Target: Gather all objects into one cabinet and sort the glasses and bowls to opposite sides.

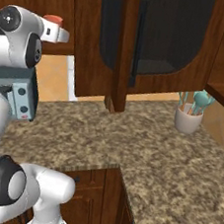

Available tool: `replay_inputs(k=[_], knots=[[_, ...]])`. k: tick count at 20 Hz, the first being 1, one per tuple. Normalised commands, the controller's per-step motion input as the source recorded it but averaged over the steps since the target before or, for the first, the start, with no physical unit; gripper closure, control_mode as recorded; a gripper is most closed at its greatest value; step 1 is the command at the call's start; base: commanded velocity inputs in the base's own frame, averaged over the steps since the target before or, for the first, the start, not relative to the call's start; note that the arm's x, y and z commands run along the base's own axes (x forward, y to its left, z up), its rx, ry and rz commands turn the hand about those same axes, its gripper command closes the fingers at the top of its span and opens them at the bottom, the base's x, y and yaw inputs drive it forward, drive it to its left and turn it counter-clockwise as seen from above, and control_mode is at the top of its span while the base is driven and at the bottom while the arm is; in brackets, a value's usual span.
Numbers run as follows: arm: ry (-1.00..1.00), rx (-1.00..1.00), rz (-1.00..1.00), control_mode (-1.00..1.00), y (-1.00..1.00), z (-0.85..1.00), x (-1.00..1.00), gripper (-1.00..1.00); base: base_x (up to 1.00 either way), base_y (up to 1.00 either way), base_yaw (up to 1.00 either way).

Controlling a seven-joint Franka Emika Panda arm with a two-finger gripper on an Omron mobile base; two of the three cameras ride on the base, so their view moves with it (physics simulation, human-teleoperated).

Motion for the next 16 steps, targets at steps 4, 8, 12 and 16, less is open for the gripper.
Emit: replay_inputs(k=[4,8,12,16], knots=[[0.0,-0.05,0.0,-1.0,0.0,-0.15,0.83,1.0,0.0,0.0,0.0],[0.01,-0.04,0.0,-1.0,0.12,-0.05,0.58,1.0,0.0,0.0,0.0],[0.0,-0.05,0.0,-1.0,0.33,0.0,0.54,1.0,0.0,0.0,0.0],[0.0,-0.06,0.0,-1.0,0.26,-0.11,0.36,-1.0,0.0,0.0,0.0]])
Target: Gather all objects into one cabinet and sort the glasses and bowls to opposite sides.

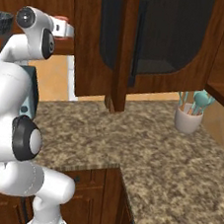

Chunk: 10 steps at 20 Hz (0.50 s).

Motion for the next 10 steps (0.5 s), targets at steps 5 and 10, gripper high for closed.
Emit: replay_inputs(k=[5,10], knots=[[0.0,0.0,0.0,-1.0,0.0,0.01,-0.07,-1.0,0.0,0.0,0.0],[0.0,0.0,0.0,-1.0,0.02,0.26,-0.46,-1.0,0.0,0.0,0.0]])
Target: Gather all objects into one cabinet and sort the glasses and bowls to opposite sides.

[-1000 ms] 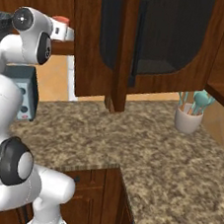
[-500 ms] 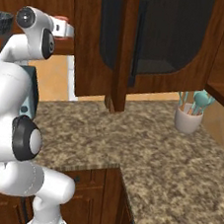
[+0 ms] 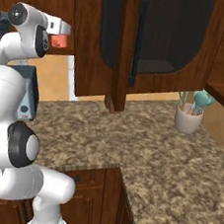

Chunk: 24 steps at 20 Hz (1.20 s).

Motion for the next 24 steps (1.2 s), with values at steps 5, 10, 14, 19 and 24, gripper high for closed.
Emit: replay_inputs(k=[5,10,14,19,24], knots=[[-0.01,-0.01,0.02,-1.0,0.15,0.08,-0.75,-1.0,0.0,0.0,0.0],[-0.05,-0.02,0.12,-1.0,0.28,-0.01,-0.97,-1.0,0.0,0.0,0.0],[-0.02,0.0,0.23,-1.0,0.35,0.0,-1.0,-1.0,0.0,0.0,0.0],[0.0,0.0,0.27,-1.0,0.49,0.14,-0.98,-1.0,0.0,0.0,0.0],[0.01,-0.02,0.16,-1.0,0.92,0.28,-0.78,-1.0,0.0,0.0,0.0]])
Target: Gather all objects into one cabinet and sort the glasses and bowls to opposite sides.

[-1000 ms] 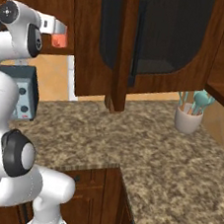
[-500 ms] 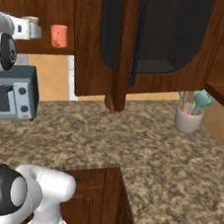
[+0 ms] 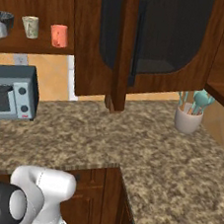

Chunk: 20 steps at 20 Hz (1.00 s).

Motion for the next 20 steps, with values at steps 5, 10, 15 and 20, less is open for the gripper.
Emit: replay_inputs(k=[5,10,15,20], knots=[[-0.01,0.0,-0.12,-1.0,0.88,0.19,-0.75,-1.0,0.0,0.0,0.0],[0.0,0.0,-0.02,-1.0,0.45,-0.05,-0.57,-1.0,0.0,0.0,0.0],[0.0,0.01,0.0,-1.0,0.29,0.02,-0.1,-1.0,0.0,0.0,0.0],[0.03,0.0,0.01,-1.0,0.45,-0.1,0.11,-1.0,0.0,0.0,0.0]])
